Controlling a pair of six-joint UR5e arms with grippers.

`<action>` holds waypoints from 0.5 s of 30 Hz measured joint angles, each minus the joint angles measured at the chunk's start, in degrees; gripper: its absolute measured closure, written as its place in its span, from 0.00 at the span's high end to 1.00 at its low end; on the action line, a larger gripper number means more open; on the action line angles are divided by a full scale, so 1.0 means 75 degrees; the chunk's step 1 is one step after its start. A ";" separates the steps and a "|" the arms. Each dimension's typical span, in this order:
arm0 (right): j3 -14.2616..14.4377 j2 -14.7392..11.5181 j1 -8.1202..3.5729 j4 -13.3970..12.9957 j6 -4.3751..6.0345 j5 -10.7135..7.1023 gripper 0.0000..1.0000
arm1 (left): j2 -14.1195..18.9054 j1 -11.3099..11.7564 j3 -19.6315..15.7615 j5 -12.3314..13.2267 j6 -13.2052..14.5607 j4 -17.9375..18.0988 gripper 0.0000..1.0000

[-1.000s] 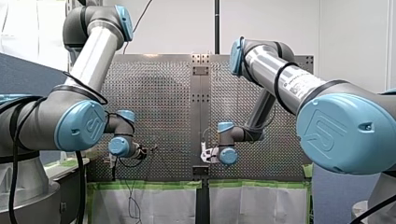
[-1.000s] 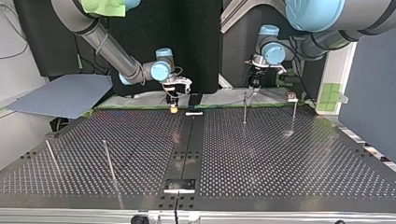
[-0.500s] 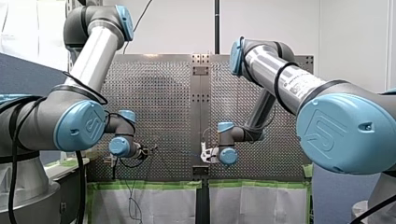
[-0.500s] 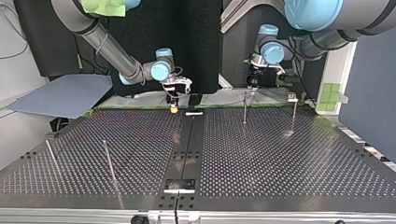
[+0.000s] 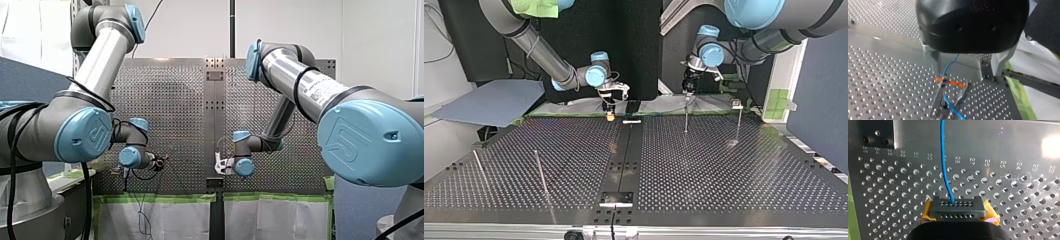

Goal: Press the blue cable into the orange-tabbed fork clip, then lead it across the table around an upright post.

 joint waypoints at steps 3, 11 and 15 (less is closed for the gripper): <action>0.0000 0.0000 -0.0001 0.0005 0.0000 -0.0004 0.00 | 0.0010 -0.0044 0.0001 0.0001 0.0013 0.0007 0.98; 0.0000 0.0000 -0.0012 -0.0001 0.0000 -0.0010 0.00 | 0.0023 -0.0123 0.0001 -0.0186 0.0024 0.0057 0.98; 0.0000 0.0002 -0.0026 -0.0003 -0.0001 -0.0044 0.00 | 0.0067 -0.0140 0.0001 -0.0382 0.0015 0.0088 0.98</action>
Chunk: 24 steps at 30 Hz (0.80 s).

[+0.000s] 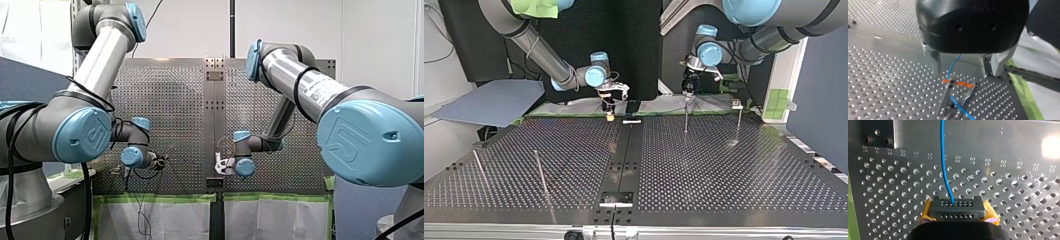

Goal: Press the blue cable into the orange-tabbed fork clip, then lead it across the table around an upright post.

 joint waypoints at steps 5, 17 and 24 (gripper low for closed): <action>0.0000 -0.0001 -0.0009 -0.0001 0.0001 -0.0017 0.00 | 0.0158 -0.0012 0.0000 -0.0154 -0.0053 -0.0010 0.98; 0.0001 -0.0002 -0.0011 -0.0016 0.0016 -0.0020 0.00 | 0.0226 -0.0067 0.0000 -0.0183 -0.0174 -0.0075 0.98; 0.0000 -0.0004 -0.0012 -0.0014 0.0020 -0.0025 0.00 | 0.0228 -0.0092 0.0000 -0.0156 -0.0242 -0.0075 0.98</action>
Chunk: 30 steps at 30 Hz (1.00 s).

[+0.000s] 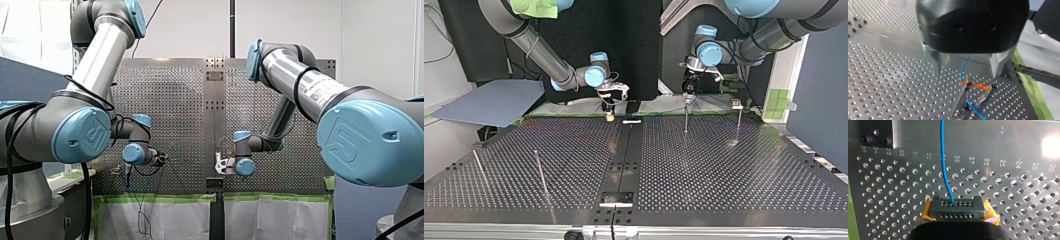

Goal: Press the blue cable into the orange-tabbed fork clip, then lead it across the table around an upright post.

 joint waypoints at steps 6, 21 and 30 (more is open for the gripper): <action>0.0000 0.0001 0.0000 -0.0010 0.0002 0.0004 0.00 | 0.0000 -0.0096 -0.0002 0.0248 -0.0293 0.0161 0.98; 0.0000 0.0002 0.0000 -0.0029 0.0007 -0.0018 0.00 | -0.0008 -0.0637 0.0000 -0.0294 -0.1281 0.0991 0.98; 0.0000 0.0002 0.0000 -0.0032 0.0027 -0.0085 0.00 | -0.0026 -0.0980 0.0102 -0.0868 -0.1638 0.0621 0.98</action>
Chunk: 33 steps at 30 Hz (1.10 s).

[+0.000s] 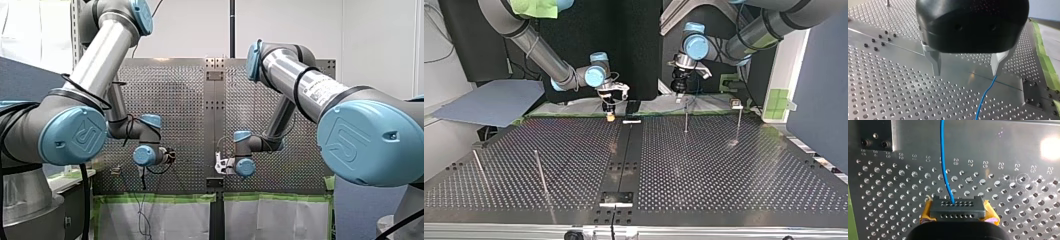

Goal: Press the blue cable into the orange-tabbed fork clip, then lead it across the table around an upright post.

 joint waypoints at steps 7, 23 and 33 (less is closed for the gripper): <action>0.0000 0.0002 0.0000 0.0008 0.0002 -0.0008 0.00 | -0.0038 -0.0153 0.0326 -0.0395 -0.0013 -0.0237 0.98; 0.0000 0.0000 0.0000 0.0035 -0.0001 -0.0050 0.00 | -0.0924 -0.0487 0.1320 -0.1089 0.0250 -0.0699 0.98; 0.0000 0.0000 0.0001 0.0026 -0.0018 -0.0061 0.00 | -0.1172 -0.0621 0.2013 -0.1278 0.0267 -0.0870 0.98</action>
